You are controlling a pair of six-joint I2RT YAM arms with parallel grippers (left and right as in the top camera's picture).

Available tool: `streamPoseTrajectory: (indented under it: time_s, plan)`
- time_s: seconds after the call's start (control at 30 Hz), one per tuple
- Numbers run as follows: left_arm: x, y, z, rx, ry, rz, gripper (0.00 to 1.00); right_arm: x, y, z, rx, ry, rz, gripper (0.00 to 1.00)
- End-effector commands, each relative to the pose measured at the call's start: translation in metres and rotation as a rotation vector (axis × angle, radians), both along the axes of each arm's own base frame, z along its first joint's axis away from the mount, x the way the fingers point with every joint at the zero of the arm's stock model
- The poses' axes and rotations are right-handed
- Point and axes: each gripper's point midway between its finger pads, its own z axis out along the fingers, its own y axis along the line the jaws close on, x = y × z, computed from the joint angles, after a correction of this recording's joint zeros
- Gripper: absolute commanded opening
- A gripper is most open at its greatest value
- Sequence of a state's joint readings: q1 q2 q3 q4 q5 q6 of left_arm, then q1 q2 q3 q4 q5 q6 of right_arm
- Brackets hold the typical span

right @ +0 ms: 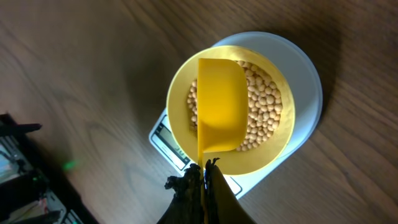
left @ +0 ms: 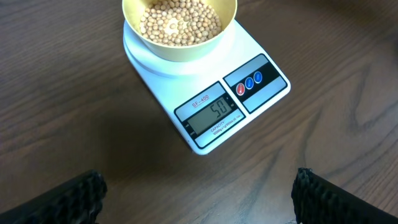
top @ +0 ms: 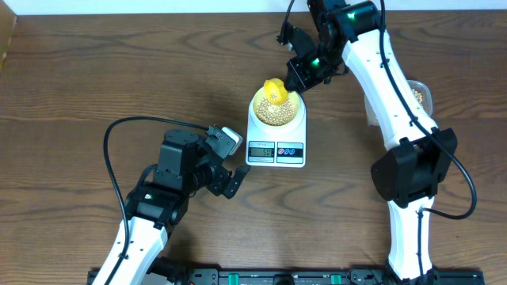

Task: Scoop item into bowl and weigh 50g on scale
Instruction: 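Carry the scoop right to the soybean tub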

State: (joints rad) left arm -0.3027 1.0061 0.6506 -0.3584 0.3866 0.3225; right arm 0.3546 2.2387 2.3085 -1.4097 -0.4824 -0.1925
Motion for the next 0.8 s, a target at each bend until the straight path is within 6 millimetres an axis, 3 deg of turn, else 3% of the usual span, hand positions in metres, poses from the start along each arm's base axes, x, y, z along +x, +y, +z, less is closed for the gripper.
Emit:
streamPoseTrajectory:
  time_s: [0.0,0.43,0.6,0.77]
  plan:
    - [0.002,0.002,0.001,0.01,-0.011,-0.001,0.98,-0.004,-0.003,0.037,0.078,-0.057,0.008,0.01]
    - [0.002,0.002,0.001,0.01,-0.011,-0.001,0.98,-0.005,-0.036,0.078,0.365,-0.018,0.017,0.01]
    - [0.002,0.002,0.001,0.01,-0.011,-0.001,0.98,0.004,-0.061,0.088,0.439,-0.027,-0.023,0.01]
    - [0.002,0.002,0.001,0.01,-0.011,-0.001,0.98,0.014,-0.102,0.092,0.464,-0.033,-0.113,0.01]
